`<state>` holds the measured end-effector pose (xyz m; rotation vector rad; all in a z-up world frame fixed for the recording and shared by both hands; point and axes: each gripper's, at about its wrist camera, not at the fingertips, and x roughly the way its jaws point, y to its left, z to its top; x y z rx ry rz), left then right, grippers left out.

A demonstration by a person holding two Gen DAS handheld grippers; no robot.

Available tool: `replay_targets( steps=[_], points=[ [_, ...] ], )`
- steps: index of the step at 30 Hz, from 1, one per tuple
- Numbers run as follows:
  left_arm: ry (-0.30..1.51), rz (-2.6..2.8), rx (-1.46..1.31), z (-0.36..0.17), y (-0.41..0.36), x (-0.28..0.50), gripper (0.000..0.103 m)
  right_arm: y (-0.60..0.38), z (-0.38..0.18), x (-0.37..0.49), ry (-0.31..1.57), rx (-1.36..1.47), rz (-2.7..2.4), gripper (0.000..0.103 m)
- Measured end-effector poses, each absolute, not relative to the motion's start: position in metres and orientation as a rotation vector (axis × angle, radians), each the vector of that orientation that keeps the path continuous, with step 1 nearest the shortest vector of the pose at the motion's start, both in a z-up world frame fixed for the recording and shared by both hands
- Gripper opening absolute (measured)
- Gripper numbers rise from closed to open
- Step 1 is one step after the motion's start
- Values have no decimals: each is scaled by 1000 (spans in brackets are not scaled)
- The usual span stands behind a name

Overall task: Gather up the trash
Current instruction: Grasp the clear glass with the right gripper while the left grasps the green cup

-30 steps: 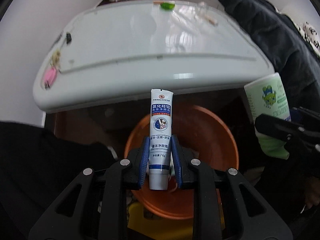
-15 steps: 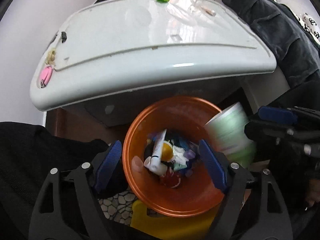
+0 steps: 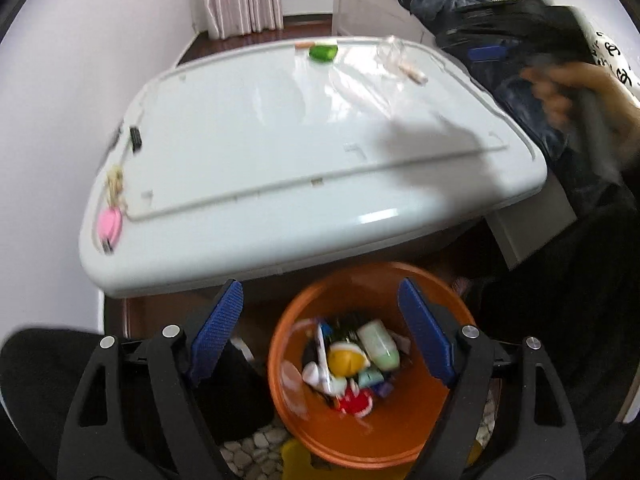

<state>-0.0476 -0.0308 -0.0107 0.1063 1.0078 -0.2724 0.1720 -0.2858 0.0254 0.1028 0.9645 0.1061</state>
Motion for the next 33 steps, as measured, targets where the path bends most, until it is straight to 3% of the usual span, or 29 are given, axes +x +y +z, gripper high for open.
replay_targets(
  steps=[4,7,11,12,14,17,24,27,33],
  points=[
    [1027,-269,66,-16,-25,-28,79,-292,-2,231,960,95,66,68],
    [1049,-257,41,-21,-20,-14,79,-292,-20,256,963,70,38,77],
    [1058,-244,37,-24,-20,0,79,-287,-41,279,977,54,40,78],
    [1058,-242,38,-24,-20,2,79,-285,-45,281,979,48,41,74],
    [1057,-239,35,-22,-21,9,78,-279,-53,285,992,18,61,50],
    [1049,-235,15,-16,-26,30,79,-272,-49,282,986,-37,51,49],
    [1006,-203,-114,-1,-56,151,79,-306,2,238,994,216,95,49],
    [1011,-156,-189,-9,-72,217,79,-329,44,194,912,397,108,49],
    [1012,-64,-230,-29,-115,306,79,-343,68,150,788,341,60,49]
  ],
)
